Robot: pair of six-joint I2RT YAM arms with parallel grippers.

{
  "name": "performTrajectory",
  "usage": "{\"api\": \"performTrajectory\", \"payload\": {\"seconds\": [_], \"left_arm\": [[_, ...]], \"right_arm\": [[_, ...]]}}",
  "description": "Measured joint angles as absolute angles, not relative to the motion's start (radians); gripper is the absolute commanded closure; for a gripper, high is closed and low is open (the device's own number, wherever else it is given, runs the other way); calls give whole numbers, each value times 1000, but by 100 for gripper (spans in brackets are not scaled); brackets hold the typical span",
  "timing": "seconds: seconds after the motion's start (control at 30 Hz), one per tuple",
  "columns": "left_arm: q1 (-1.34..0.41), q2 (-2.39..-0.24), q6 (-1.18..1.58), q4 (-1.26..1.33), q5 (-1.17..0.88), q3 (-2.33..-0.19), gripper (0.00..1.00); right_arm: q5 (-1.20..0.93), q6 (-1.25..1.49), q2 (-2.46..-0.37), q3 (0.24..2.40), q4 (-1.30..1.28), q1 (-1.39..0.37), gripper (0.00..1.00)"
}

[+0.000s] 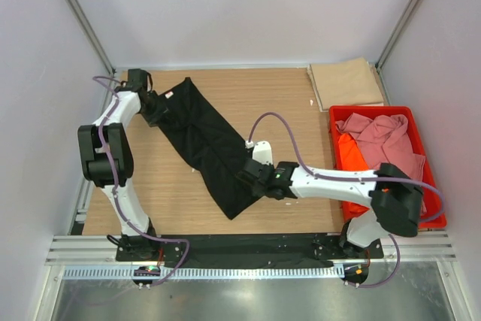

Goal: Fold and stack the t-shirts
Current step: Fold the tshirt

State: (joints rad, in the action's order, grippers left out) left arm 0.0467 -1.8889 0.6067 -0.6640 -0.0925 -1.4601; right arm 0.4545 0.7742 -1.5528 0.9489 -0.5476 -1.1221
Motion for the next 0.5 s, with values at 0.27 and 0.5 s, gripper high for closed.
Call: {"api": "performTrajectory", "payload": {"seconds": [0.27,0.5], "left_arm": [[134,-2152,650,-657,-67,-1637,59],[128,-2252,650,-651,-64,-1794,59]], "right_arm": [[540,750,-1335,949,-579,-1096,60],[496,634,-1349,987,-546,-919,59]]}}
